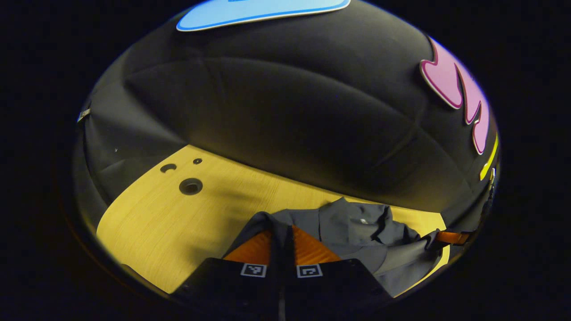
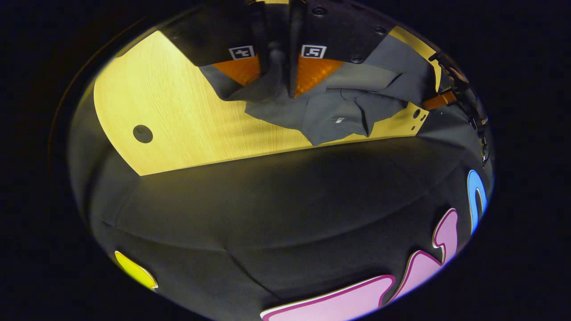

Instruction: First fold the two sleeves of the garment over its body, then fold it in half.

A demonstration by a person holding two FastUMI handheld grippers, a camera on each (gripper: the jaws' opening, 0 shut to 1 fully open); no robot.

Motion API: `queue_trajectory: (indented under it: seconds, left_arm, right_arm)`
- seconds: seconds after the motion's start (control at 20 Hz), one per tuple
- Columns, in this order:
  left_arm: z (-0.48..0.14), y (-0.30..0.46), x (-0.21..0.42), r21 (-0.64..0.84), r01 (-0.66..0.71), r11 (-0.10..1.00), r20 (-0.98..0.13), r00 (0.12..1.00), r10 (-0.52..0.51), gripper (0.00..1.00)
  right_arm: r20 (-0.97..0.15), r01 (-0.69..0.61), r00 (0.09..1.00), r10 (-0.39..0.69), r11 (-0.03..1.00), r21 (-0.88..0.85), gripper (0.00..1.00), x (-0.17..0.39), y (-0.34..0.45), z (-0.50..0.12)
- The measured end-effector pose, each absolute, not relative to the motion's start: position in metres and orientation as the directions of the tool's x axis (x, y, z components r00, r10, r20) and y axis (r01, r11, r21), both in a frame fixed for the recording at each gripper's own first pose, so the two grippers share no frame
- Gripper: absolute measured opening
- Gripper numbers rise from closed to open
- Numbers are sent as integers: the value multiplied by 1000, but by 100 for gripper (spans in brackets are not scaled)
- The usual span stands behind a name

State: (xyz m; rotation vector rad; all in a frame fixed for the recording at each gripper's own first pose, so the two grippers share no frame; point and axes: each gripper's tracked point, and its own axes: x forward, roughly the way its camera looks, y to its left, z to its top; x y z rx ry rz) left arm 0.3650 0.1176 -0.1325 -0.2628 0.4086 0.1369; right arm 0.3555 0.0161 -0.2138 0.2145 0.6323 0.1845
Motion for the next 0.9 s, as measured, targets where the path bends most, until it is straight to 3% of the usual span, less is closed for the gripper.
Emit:
queue_trajectory:
  seconds: [0.15, 0.2, 0.3, 0.35, 0.4, 0.5, 0.55, 0.9]
  left_arm:
    - [-131, 115, 359, -231, -192, 954, -411, 908, 83, 25]
    - [-125, 114, 357, -227, -186, 956, -401, 912, 82, 25]
    - [-111, 117, 348, -194, -181, 964, -377, 921, 97, 45]
    - [-103, 116, 342, -179, -175, 968, -359, 928, 101, 67]
    - [-92, 115, 335, -168, -164, 972, -337, 936, 100, 76]
    - [-71, 115, 317, -139, -159, 977, -289, 951, 114, 93]
    - [-60, 114, 306, -126, -155, 980, -267, 957, 117, 96]
    - [-12, 108, 204, -69, -138, 988, -164, 979, 125, 96]
  right_arm:
    - [-572, -106, 785, 238, 961, 256, 34, 345, 17, -212]
    - [-568, -106, 789, 236, 962, 252, 48, 342, 15, -209]
    - [-557, -95, 805, 203, 971, 217, 75, 333, 5, -202]
    - [-548, -87, 816, 186, 976, 202, 89, 328, 0, -196]
    - [-538, -79, 826, 171, 979, 189, 100, 323, -5, -189]
    - [-512, -62, 847, 140, 984, 167, 99, 309, -15, -173]
    - [-498, -52, 858, 125, 986, 159, 99, 301, -20, -164]
    - [-425, -4, 904, 53, 993, 115, 99, 218, -42, -115]
